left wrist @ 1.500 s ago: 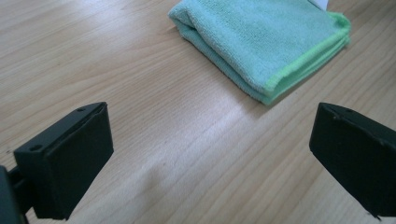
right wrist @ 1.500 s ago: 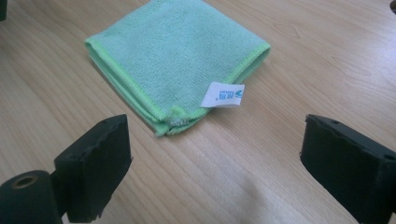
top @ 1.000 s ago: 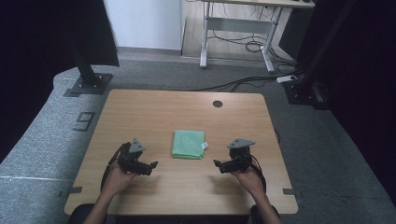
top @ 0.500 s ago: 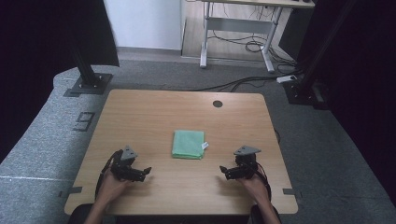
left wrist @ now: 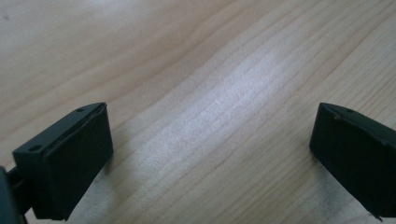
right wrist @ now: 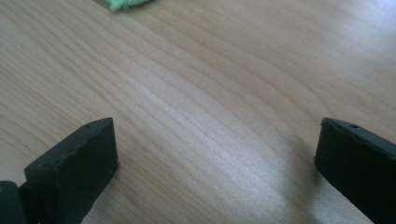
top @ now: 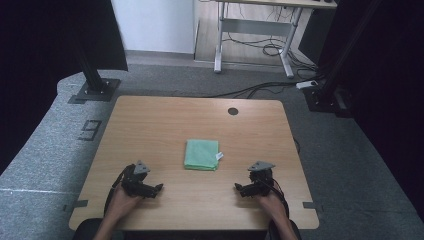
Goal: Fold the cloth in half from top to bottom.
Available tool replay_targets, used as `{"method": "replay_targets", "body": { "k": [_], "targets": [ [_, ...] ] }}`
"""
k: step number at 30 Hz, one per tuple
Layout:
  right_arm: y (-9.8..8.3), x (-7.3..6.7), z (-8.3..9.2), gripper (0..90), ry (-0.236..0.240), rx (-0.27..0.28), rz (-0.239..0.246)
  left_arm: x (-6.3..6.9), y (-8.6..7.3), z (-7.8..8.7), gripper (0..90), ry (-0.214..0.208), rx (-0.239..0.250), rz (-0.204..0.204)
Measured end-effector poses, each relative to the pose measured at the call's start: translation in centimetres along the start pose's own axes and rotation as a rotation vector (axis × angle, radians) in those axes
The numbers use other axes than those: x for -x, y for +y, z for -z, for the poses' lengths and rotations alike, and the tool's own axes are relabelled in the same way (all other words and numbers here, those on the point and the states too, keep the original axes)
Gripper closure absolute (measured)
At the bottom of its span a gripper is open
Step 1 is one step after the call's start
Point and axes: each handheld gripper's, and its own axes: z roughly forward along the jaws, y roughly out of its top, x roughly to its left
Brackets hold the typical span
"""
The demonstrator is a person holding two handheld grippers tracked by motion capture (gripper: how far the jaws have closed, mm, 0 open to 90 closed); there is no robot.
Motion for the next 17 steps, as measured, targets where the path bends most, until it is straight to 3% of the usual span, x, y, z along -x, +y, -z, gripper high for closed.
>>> {"method": "replay_targets", "body": {
  "k": [5, 17],
  "targets": [
    [-0.22, -0.07, -0.16, 0.0, 0.001, 0.028, -0.011, 0.05, 0.06, -0.07, 0.0, 0.002, -0.002, 0.004],
    [-0.21, -0.07, -0.17, 0.0, -0.002, 0.028, -0.013, 0.14, 0.11, -0.12, 0.0, 0.009, -0.003, 0.013]
  ]
}}
